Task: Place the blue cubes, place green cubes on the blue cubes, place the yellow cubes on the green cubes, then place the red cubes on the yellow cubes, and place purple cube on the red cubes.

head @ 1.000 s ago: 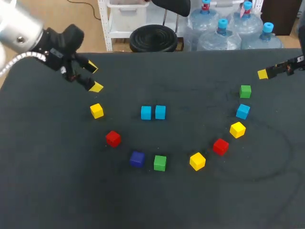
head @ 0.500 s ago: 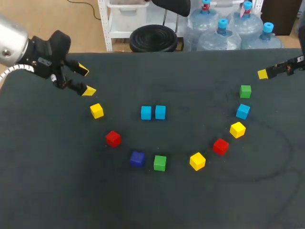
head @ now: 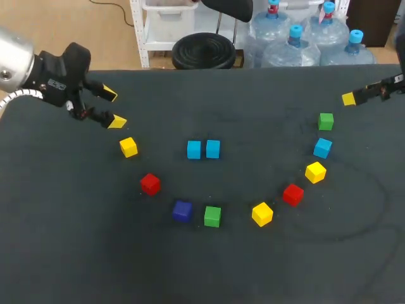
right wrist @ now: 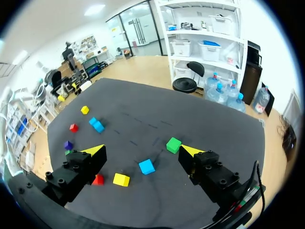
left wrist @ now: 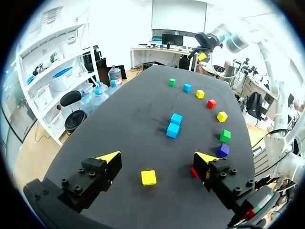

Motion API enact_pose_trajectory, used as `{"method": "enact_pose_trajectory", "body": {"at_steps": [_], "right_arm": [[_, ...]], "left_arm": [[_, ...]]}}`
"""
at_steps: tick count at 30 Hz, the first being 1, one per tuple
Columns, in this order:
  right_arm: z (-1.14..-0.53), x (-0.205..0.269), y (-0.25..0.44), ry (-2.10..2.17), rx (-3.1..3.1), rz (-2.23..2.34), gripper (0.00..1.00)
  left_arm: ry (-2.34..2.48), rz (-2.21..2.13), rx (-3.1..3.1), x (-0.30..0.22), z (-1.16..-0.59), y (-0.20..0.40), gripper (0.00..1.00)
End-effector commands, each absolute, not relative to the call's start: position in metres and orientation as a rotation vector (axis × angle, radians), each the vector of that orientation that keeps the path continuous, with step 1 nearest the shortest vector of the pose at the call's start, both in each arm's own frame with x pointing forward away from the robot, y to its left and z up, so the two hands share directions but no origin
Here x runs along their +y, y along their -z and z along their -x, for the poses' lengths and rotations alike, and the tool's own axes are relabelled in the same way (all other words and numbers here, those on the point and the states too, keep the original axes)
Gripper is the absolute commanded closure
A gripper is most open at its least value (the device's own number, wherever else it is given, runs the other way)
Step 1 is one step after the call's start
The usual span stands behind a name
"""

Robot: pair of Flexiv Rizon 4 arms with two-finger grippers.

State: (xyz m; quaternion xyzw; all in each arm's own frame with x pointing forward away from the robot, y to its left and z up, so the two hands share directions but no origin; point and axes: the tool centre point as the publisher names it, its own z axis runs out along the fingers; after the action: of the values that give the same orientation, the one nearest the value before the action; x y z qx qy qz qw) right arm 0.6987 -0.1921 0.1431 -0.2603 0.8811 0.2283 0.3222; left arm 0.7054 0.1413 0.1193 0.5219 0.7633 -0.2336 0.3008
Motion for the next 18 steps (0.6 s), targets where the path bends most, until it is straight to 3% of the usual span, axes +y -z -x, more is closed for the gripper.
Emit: {"method": "enact_pose_trajectory", "body": {"at_steps": [1,18], "right_arm": [[-0.696,-0.185,-0.133,-0.563,2.288,0.739,0.0],[-0.685,-0.193,-0.092,-0.534,2.108,1.124,0.0]], "left_arm": [[0.62,-1.383,2.02,0.142,-0.704,-0.119,0.0],[0.62,-1.383,2.02,0.142,-0.704,-0.119,0.0]]}}
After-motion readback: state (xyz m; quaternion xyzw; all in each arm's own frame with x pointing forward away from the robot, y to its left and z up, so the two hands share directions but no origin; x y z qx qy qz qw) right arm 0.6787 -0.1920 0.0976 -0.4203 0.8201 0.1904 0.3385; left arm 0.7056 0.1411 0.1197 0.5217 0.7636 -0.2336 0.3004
